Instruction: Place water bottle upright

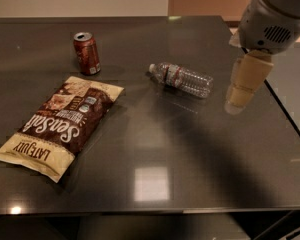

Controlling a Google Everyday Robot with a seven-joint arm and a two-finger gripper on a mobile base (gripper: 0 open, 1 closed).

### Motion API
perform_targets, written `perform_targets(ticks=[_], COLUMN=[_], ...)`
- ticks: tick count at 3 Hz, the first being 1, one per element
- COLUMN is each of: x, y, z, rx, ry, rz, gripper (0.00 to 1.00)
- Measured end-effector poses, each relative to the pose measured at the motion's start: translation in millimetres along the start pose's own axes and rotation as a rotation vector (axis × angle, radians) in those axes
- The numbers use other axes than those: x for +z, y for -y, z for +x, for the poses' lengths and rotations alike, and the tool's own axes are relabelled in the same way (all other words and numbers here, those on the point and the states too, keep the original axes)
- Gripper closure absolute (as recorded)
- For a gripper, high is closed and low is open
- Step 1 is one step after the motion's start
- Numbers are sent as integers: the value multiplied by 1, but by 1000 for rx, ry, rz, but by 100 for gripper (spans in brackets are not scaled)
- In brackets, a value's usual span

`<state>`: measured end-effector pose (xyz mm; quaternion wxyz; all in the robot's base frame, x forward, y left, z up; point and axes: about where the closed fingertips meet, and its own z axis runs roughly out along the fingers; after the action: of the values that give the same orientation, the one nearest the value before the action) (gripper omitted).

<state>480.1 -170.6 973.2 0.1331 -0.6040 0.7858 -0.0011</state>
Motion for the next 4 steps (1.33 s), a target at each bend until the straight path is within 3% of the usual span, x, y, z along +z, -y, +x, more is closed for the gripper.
perform_targets(ticks=[2, 4], x=[46, 112], y=[65, 98], z=[-71, -110], rx=[92, 195], ry=[0, -72], rz=[-16, -39], gripper=[0, 0])
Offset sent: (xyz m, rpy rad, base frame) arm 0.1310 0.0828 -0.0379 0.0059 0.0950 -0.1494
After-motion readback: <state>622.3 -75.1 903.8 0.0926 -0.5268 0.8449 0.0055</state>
